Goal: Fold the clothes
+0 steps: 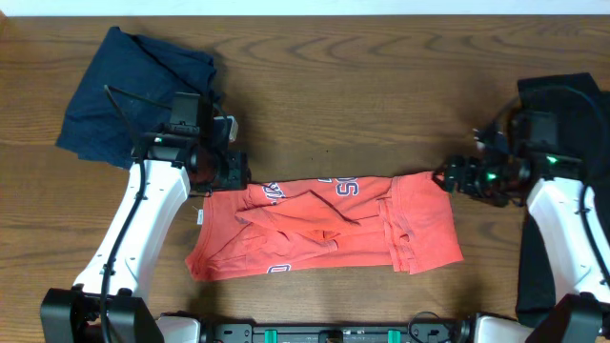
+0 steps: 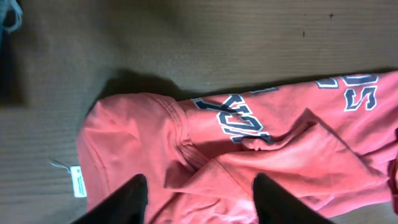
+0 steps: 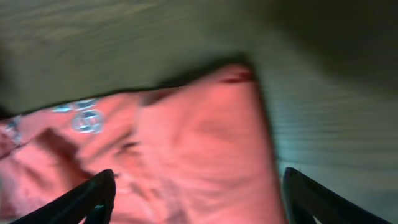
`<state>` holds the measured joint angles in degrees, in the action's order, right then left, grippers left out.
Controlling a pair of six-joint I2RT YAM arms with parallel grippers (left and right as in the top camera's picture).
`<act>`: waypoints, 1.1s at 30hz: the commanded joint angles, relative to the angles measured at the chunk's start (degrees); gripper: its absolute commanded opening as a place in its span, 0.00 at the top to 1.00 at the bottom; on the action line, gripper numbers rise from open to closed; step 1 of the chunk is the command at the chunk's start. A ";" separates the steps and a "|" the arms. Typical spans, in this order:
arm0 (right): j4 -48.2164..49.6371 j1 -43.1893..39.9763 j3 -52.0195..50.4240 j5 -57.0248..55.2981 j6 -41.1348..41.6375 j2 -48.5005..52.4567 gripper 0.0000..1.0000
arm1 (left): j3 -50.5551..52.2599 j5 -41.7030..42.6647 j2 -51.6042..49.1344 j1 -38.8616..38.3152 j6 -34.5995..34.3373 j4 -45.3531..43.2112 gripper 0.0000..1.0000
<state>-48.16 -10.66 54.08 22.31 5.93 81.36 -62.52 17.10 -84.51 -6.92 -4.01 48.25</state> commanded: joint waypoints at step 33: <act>19.89 -6.32 -20.85 19.34 -12.41 7.78 0.91 | -1.05 0.46 0.72 -0.07 0.57 0.52 0.28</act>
<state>-28.34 -17.02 33.41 38.41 -4.93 88.73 -62.52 17.52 -84.51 -6.92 -4.03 48.66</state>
